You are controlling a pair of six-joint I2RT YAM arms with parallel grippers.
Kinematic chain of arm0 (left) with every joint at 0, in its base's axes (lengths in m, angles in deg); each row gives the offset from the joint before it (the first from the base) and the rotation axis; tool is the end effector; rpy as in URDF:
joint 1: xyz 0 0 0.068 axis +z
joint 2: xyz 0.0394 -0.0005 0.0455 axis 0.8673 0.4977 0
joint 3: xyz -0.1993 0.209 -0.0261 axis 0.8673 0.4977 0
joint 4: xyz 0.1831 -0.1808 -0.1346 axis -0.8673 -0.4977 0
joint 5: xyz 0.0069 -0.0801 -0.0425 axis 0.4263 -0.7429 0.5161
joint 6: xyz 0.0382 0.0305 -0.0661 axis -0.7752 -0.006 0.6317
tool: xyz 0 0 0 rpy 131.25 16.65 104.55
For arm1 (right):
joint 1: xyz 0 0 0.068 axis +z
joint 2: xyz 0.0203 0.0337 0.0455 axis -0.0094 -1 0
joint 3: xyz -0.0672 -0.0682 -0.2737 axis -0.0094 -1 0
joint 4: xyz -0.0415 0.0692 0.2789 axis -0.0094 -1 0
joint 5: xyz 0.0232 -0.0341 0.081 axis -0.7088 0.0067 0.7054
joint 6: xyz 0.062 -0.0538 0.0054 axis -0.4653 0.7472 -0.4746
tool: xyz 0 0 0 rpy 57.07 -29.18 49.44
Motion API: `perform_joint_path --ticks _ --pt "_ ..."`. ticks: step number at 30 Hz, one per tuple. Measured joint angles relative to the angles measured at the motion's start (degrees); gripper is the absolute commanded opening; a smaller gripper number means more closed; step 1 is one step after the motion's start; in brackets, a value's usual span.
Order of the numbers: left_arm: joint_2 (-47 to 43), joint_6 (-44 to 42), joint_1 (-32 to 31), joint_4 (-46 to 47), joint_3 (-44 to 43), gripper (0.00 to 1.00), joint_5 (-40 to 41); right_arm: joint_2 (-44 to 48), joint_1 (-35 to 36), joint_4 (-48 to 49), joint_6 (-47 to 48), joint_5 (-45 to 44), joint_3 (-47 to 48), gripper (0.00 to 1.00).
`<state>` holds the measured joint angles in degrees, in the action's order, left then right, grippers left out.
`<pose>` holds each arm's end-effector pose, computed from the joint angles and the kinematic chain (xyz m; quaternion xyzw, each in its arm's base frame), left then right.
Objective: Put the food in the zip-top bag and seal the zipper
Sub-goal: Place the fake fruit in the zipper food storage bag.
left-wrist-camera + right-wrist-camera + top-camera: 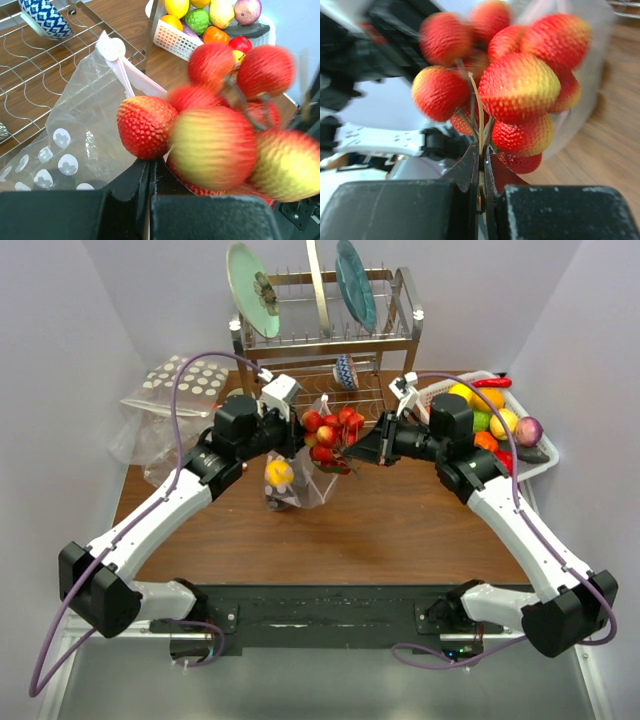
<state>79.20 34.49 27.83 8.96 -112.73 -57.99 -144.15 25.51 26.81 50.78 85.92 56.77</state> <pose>0.2940 -0.2086 0.3684 0.2031 0.7714 -0.3346 0.5017 0.2680 0.1733 0.3944 -0.1230 0.7680 0.5139 0.3618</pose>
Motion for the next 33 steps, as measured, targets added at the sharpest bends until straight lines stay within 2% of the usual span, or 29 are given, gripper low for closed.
perform_joint_path --ticks 11,19,28,33 --pt "-1.16 -0.04 0.0 -1.57 0.0 0.0 1.09 -3.34 3.39 -10.45 6.38 -10.29 -0.17 0.0" --pt "-1.49 -0.48 0.0 -3.06 -0.22 0.0 2.75 -5.79 6.75 -20.41 10.45 -16.5 6.01 0.0" --pt "-1.46 -0.5 0.0 -3.69 -1.14 0.0 3.06 -6.58 7.98 -25.92 12.44 -20.35 9.62 0.0" --pt "-0.13 -0.46 0.0 -3.67 -1.64 0.0 0.96 -11.04 14.27 -27.91 13.46 -21.18 15.74 0.0"
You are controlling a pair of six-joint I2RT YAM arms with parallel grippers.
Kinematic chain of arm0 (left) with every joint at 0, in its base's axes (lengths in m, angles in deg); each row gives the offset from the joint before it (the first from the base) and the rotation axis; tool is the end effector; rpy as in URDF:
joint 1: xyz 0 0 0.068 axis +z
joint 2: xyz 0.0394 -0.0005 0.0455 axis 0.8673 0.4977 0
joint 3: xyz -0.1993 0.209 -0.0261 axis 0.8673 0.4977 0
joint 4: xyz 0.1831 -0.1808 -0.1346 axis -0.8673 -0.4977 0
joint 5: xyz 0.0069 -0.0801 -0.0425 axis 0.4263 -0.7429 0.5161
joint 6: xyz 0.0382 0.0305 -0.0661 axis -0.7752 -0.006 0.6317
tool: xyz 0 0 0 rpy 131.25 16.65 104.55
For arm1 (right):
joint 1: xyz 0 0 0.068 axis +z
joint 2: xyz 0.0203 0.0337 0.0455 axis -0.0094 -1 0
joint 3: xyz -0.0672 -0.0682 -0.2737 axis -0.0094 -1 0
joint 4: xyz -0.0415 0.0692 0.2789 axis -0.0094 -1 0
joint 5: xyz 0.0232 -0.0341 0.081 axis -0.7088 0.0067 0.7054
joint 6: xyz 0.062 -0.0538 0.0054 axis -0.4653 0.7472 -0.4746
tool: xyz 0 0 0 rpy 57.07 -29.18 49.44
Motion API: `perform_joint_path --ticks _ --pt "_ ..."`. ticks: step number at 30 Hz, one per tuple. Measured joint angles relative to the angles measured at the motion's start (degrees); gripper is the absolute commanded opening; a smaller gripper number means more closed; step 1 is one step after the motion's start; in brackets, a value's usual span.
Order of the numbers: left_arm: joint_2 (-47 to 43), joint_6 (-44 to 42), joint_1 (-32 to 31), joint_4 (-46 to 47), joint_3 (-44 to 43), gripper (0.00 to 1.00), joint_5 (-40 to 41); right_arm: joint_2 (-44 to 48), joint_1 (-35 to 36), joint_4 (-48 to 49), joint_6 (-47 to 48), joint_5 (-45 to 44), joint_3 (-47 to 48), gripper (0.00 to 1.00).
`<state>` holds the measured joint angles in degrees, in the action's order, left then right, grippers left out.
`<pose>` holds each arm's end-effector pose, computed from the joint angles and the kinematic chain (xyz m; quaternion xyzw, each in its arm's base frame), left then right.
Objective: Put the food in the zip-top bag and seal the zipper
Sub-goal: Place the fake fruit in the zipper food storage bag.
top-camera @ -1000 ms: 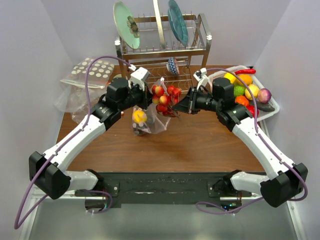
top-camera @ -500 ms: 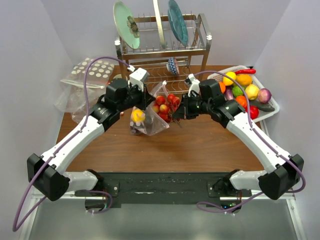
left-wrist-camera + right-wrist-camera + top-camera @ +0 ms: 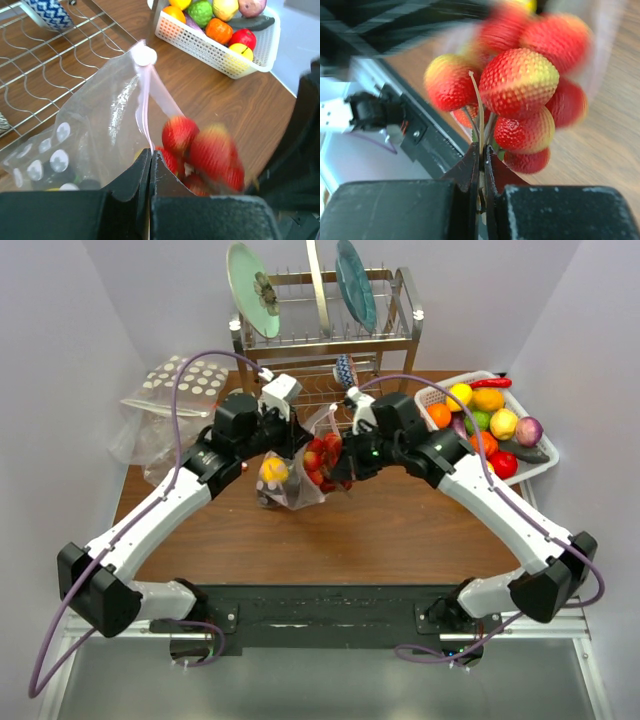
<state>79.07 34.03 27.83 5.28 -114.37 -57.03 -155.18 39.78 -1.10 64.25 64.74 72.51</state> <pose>0.2924 -0.2063 0.3723 0.2013 0.7822 -0.3227 0.4935 0.2566 0.2362 0.3782 -0.1912 0.8731 0.3332 0.3001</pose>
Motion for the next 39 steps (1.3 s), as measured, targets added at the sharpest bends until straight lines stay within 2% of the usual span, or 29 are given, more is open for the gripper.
perform_joint_path --ticks 5,12,17,23,30,34,39 --pt "1.38 0.02 0.0 -0.09 -0.09 0.0 -2.14 -5.22 4.37 -1.42 1.27 -0.85 4.52 0.0" --pt "1.14 0.04 0.0 0.48 -0.09 0.0 -4.33 -10.78 3.87 -1.77 1.01 -5.57 4.74 0.0" --pt "0.17 0.48 0.0 1.68 -0.09 0.0 -6.93 -9.11 -0.17 5.62 -2.84 -3.8 -0.85 0.0" --pt "0.07 0.85 0.0 2.73 -0.09 0.0 -11.23 -4.85 -7.02 21.03 -12.68 2.71 -11.5 0.0" --pt "0.5 1.77 0.0 3.93 -0.09 0.0 -14.47 -5.22 -7.32 34.58 -20.52 10.99 -12.57 0.0" --pt "0.92 1.77 0.0 4.04 -0.09 0.0 -14.86 -8.9 -6.95 36.59 -21.22 15.41 -10.99 0.0" --pt "1.4 1.88 0.04 3.69 -0.11 0.0 -14.88 -10.71 -5.29 35.69 -19.45 15.23 -11.19 0.01"
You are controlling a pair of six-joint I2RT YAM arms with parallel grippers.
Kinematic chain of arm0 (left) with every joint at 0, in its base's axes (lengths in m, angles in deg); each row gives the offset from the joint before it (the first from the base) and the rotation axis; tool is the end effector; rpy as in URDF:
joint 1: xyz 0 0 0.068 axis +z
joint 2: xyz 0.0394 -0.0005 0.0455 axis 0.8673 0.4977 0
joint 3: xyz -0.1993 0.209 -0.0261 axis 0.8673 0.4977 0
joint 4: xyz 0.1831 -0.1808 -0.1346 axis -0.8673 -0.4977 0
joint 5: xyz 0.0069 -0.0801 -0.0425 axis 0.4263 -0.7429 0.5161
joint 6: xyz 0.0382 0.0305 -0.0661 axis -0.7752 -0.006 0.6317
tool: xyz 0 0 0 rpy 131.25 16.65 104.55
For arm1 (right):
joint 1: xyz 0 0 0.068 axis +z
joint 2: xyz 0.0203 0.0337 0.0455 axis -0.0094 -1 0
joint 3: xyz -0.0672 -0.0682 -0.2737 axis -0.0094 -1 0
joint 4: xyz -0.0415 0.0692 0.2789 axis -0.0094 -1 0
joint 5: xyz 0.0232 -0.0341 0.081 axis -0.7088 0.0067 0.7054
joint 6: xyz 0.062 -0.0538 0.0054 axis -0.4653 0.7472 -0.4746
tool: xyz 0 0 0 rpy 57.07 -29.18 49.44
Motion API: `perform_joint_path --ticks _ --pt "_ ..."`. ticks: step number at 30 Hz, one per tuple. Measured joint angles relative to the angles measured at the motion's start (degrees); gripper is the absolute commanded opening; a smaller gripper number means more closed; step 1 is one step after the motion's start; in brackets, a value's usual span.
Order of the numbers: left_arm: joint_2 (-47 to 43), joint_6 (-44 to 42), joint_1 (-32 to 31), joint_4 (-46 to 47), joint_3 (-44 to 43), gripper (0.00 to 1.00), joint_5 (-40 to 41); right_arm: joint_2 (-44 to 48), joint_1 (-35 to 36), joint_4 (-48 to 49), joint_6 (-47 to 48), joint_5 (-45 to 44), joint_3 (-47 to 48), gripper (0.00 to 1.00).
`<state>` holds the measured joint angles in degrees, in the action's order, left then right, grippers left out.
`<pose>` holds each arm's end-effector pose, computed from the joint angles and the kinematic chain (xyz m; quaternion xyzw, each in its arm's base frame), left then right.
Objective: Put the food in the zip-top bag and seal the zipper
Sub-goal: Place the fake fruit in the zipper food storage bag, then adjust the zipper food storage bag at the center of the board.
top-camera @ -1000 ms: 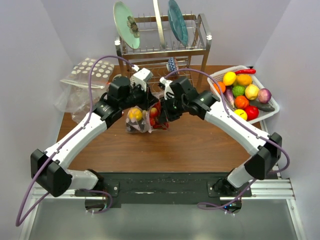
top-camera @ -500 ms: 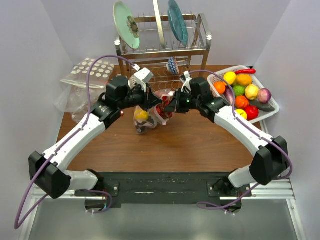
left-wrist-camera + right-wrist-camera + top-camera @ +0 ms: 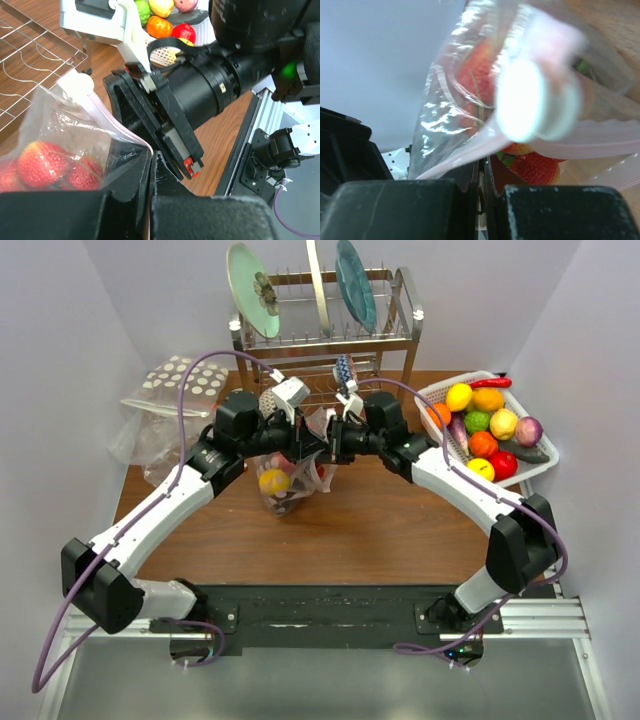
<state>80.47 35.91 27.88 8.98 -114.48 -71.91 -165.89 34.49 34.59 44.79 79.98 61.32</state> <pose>0.2855 -0.2218 0.3755 0.2616 0.7424 -0.4227 0.4491 0.3277 0.2664 0.3092 -0.0905 0.8185 0.5019 0.2645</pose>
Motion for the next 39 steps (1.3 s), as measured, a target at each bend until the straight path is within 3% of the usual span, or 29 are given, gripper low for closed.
perform_joint_path --ticks 2,6,10,15,22,27,32,36,39 --pt "0.0 0.28 0.0 -0.02 -0.24 0.0 -0.28 0.66 0.26 -0.28 1.16 -1.75 -0.55 0.11" --pt "0.0 1.6 0.0 -0.04 -1.4 0.0 -1.05 1.88 0.37 -0.31 2.69 -4.7 -1.03 0.51" --pt "-0.11 2.14 0.11 -1.03 -3.58 0.0 0.28 3.82 0.09 -1.25 4.2 -7.45 -1.25 0.61" --pt "-0.15 2.67 0.72 -2.45 -4.87 0.0 3.1 9.46 0.07 -6.54 6.86 -12.24 -1.16 0.61" --pt "-0.15 2.64 1.36 -3.74 -4.87 0.0 5.7 17.31 0.35 -20.26 12.61 -20.65 5.05 0.5" --pt "-0.15 2.64 1.4 -3.82 -4.87 0.0 5.9 17.88 0.37 -29.75 16.52 -27.91 12.13 0.52" --pt "-0.15 2.62 1.4 -3.82 -4.87 0.0 5.9 16.0 0.37 -34.1 18.36 -30.88 10.78 0.49" --pt "-0.15 2.62 1.4 -3.82 -4.87 0.0 6.1 12.94 0.37 -35.71 18.99 -32.3 8.63 0.38" --pt "-0.15 2.62 1.4 -3.82 -4.87 0.0 6.29 10.43 0.37 -36.35 19.3 -32.61 7.85 0.22"
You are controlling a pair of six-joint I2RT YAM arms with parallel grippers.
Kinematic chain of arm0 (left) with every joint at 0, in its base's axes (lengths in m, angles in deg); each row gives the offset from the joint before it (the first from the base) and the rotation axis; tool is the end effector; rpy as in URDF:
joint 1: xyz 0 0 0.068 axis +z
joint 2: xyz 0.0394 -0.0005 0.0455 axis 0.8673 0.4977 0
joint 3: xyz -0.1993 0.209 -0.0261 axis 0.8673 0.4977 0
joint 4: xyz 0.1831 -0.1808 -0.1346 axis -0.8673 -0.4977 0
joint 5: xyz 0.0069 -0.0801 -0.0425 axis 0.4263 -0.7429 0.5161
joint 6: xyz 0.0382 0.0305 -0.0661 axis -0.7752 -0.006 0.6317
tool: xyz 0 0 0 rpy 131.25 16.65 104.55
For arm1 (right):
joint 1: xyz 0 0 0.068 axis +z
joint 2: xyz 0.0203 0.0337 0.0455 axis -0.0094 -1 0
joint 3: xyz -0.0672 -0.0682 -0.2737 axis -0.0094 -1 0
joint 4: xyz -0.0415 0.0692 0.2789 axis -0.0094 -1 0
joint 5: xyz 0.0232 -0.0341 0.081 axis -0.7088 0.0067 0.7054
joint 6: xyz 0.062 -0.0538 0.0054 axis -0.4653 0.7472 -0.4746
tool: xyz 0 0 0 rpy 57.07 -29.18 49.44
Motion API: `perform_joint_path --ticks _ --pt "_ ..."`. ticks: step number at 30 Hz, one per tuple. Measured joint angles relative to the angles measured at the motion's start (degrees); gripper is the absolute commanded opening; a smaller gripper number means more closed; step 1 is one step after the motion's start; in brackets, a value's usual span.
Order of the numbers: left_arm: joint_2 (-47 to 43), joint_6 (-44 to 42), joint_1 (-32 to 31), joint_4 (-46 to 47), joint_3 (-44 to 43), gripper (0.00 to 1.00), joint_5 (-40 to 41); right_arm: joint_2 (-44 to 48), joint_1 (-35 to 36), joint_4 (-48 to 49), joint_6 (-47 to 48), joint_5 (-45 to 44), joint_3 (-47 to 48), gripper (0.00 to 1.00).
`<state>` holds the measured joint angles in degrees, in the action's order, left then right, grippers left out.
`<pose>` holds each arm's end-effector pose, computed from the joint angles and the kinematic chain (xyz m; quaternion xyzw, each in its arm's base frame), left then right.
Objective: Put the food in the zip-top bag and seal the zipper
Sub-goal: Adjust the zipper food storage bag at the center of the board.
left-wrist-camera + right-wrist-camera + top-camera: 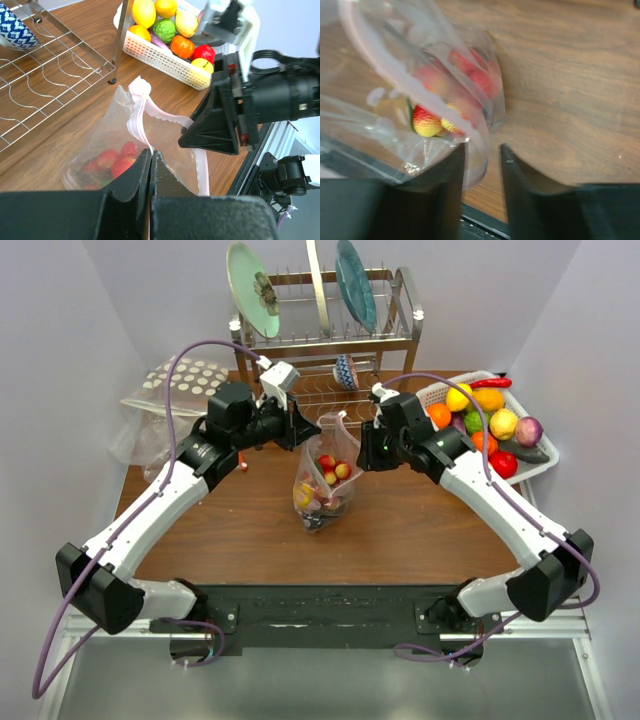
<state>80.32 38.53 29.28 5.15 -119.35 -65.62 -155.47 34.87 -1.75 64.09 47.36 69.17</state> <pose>0.2944 -0.2087 0.4016 0.2055 0.7582 -0.3940 0.4771 0.2888 0.1962 0.3510 -0.0899 0.9123 0.1868 0.3531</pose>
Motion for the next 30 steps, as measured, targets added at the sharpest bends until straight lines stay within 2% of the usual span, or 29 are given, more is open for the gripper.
perform_joint_path --ticks 1,2,8,15,18,23,30 --pt "0.0 -0.02 0.0 0.0 0.0 0.0 0.04 -0.61 0.0 -0.04 0.04 -0.04 0.0 0.04" --pt "0.0 -0.02 0.0 -0.02 0.0 0.0 0.2 -1.14 0.0 -0.02 0.07 -0.11 0.0 0.0" --pt "0.0 -0.13 0.0 -0.09 0.0 0.0 1.66 -1.75 1.03 -2.93 0.39 -1.38 3.13 0.0" --pt "0.0 -0.2 0.0 -0.11 0.0 0.0 2.38 -2.43 2.03 -10.6 1.92 -5.01 25.92 0.0" --pt "0.0 -0.22 0.0 -0.11 0.0 0.0 2.6 -1.4 1.99 -10.54 2.36 -5.7 30.42 0.0" --pt "-0.07 -1.09 0.13 -2.21 -0.92 0.0 6.23 -0.55 1.99 -9.31 2.36 -4.52 25.83 0.0" --pt "-4.76 -2.97 2.82 -6.21 -1.92 0.0 16.37 -6.88 2.01 -7.58 1.75 -1.18 16.5 0.01"
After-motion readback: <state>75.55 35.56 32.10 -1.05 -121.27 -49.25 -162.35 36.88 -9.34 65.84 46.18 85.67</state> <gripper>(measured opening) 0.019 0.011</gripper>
